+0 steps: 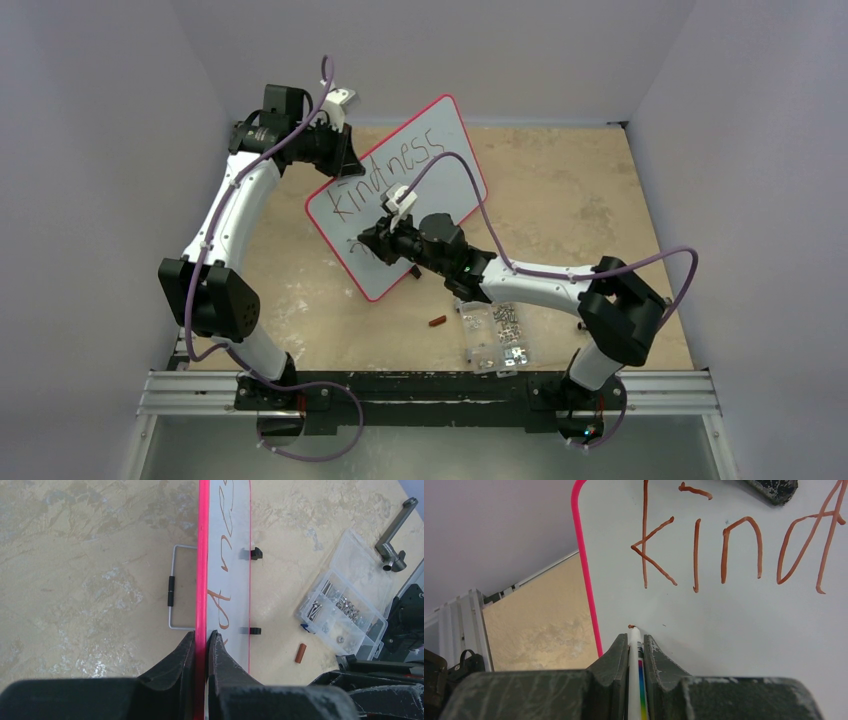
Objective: Write a sentence on the whiteboard
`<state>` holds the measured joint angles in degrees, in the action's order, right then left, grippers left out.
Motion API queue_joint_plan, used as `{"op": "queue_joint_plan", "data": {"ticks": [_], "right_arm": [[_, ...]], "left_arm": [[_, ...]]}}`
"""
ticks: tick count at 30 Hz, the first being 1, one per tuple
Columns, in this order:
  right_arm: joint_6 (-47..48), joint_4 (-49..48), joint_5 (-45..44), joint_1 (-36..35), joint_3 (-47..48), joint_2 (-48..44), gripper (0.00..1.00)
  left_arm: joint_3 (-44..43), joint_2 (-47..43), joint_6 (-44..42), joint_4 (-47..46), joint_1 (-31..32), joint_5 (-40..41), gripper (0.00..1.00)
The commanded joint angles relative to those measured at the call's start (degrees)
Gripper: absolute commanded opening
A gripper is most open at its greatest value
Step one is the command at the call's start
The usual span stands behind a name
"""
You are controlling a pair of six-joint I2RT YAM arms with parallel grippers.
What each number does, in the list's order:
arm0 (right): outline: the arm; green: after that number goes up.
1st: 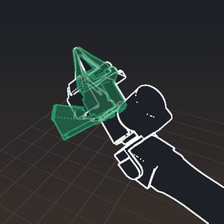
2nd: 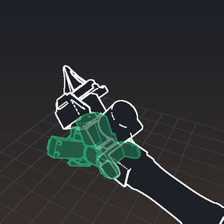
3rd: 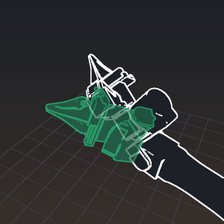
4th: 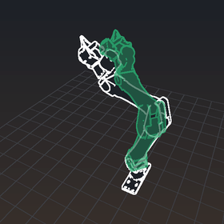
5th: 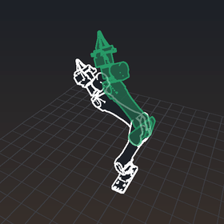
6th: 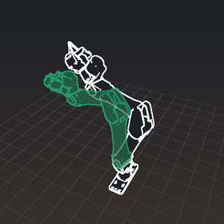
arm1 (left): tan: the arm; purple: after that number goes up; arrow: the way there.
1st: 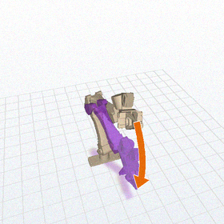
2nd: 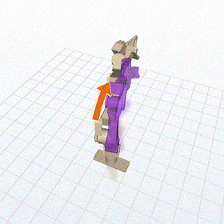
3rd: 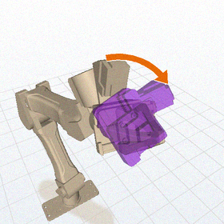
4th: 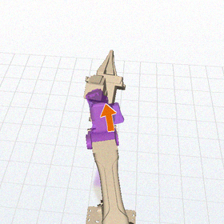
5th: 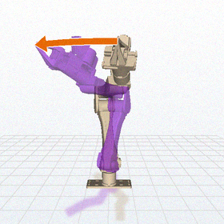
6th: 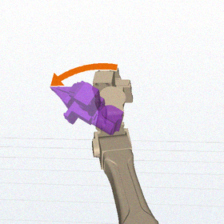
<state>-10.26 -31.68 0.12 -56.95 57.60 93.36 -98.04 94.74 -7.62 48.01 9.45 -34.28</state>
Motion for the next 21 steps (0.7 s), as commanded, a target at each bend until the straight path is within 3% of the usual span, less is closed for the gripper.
{"op": "queue_joint_plan", "data": {"ticks": [1, 21], "right_arm": [[-0.22, -0.18, -4.30, 0.26, -1.02, -1.56, 0.00], [-1.05, -1.01, -7.13, 1.53, -5.84, -7.05, 0.00]], "left_arm": [[-0.53, 0.10, -2.78, 3.41, 0.65, 5.81, 0.00], [-0.78, 0.50, -2.79, 3.58, 0.70, 5.59, 0.00]]}}
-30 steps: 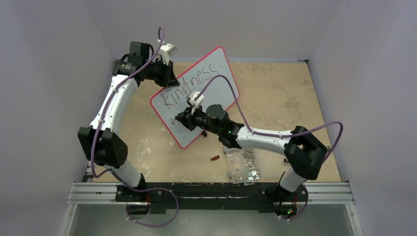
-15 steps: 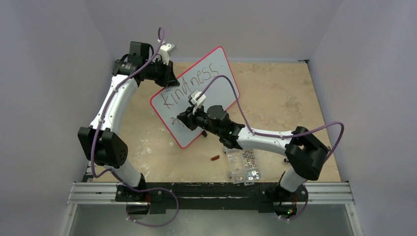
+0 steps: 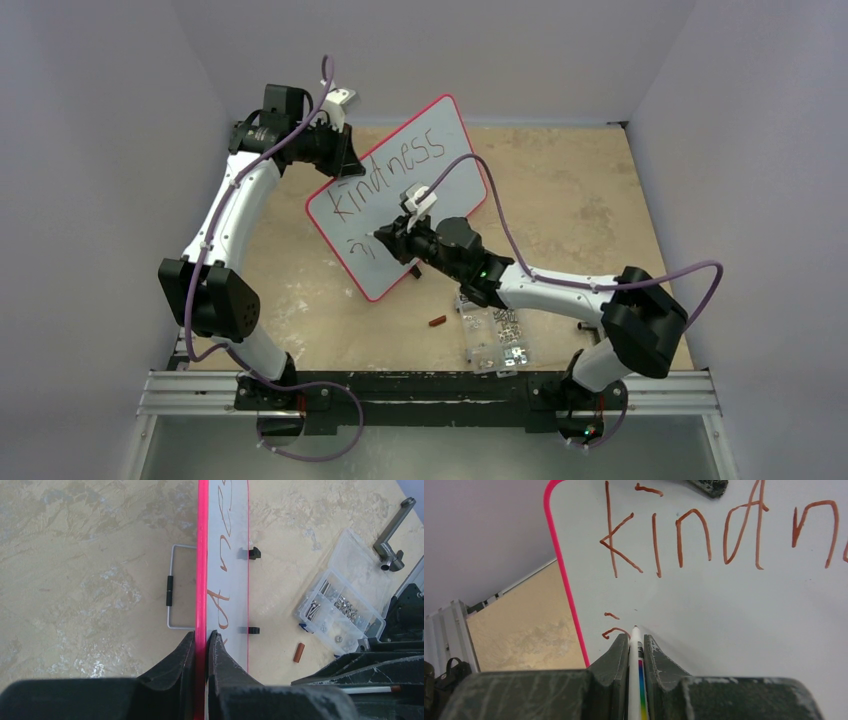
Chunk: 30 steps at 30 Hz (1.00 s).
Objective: Write a sentence on the whiteboard
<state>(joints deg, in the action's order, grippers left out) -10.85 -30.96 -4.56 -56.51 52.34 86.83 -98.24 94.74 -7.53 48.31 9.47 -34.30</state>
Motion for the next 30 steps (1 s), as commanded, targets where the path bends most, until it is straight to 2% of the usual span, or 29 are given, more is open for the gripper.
{"op": "queue_joint_plan", "data": {"ticks": [1, 11, 30], "right_arm": [[-0.65, -1.82, -2.53, 1.33, -0.49, -0.29, 0.00], [-0.84, -1.65, -1.71, 2.62, 2.69, 3.99, 0.00], [-3.21, -2.00, -0.80, 2.63, -5.03, 3.05, 0.00]], "left_arm": [[-0.58, 0.45, -2.85, 3.27, 0.64, 5.58, 0.00], [-0.66, 0.63, -2.89, 3.36, 0.63, 5.65, 0.00], [-0.75, 0.69, -2.98, 3.36, 0.63, 5.68, 0.00]]}}
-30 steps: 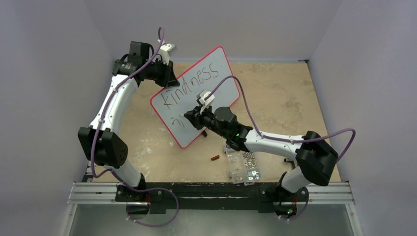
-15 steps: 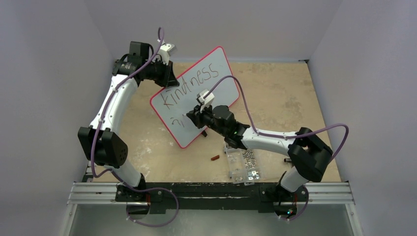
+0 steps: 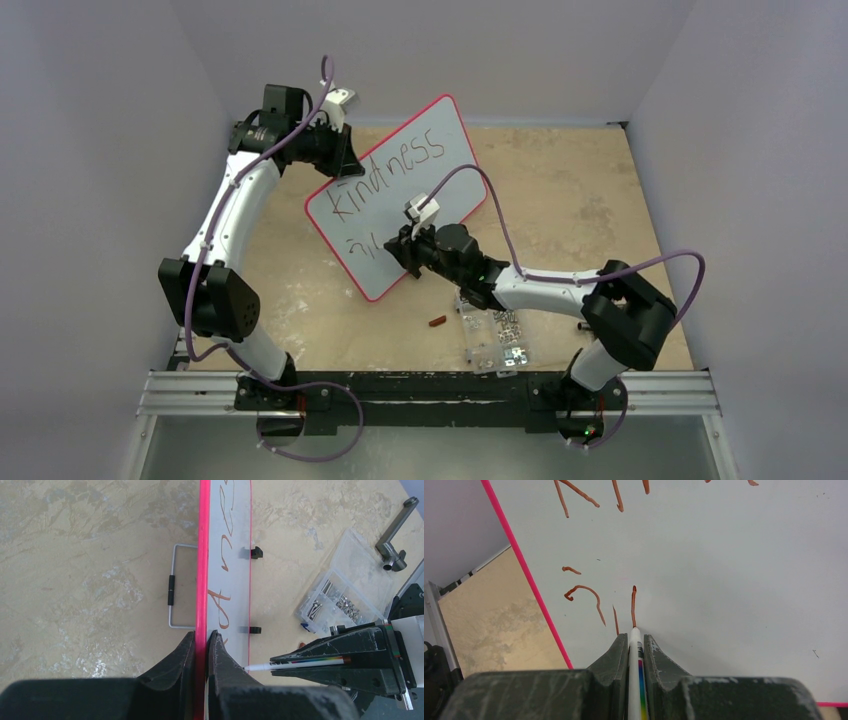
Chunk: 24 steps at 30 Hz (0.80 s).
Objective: Write a sentence on the whiteboard
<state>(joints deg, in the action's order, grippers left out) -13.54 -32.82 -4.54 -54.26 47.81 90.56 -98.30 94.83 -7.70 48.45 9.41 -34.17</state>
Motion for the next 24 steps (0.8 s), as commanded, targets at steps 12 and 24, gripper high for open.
{"op": "queue_joint_plan", "data": {"ticks": [12, 24], "right_arm": [[0.30, 0.89, -0.98, 0.38, 5.14, -0.04, 0.00], [1.25, 3.10, -4.05, 0.67, 9.05, 1.45, 0.00]], "left_arm": [[-0.67, 0.45, -2.76, 3.32, 0.70, 5.60, 0.00], [-0.72, 0.45, -2.76, 3.31, 0.70, 5.60, 0.00]]}}
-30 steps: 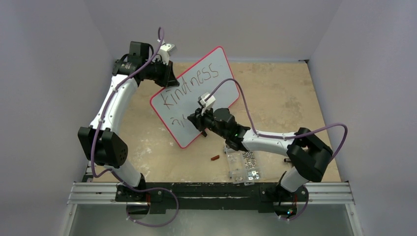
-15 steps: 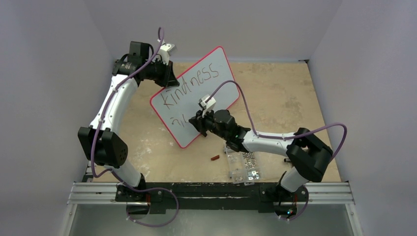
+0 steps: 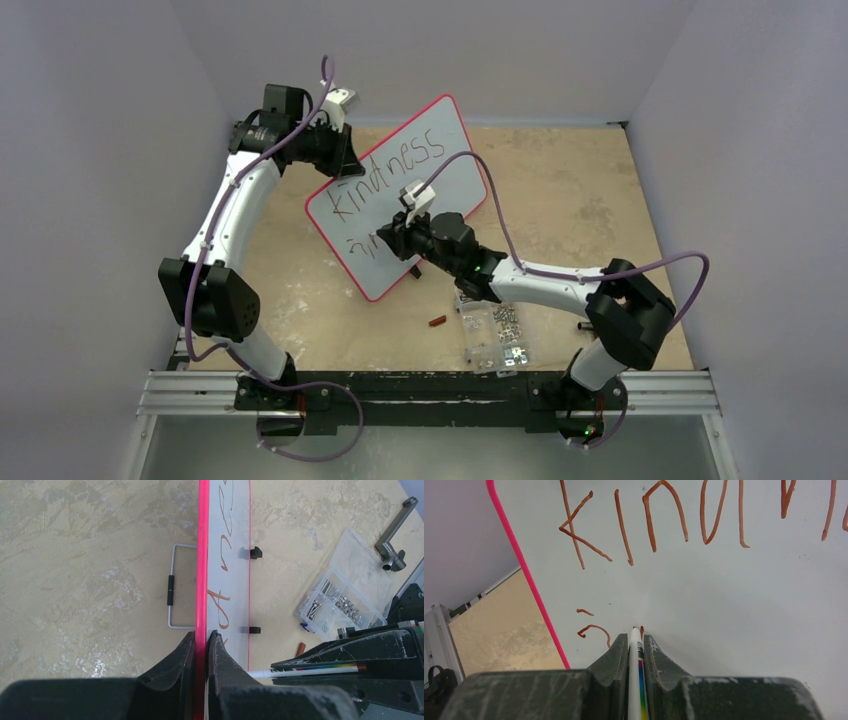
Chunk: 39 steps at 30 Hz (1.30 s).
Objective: Write a sentence on the whiteboard
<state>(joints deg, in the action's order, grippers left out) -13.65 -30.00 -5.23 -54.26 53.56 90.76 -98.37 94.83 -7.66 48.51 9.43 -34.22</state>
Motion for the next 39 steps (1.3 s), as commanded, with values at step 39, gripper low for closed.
{"op": "queue_joint_plan", "data": {"ticks": [39], "right_arm": [[0.37, 7.77, -2.60, 3.19, -1.73, -8.14, 0.00]], "left_arm": [[-1.18, 0.98, -2.40, 3.54, 0.76, 4.42, 0.00]]}}
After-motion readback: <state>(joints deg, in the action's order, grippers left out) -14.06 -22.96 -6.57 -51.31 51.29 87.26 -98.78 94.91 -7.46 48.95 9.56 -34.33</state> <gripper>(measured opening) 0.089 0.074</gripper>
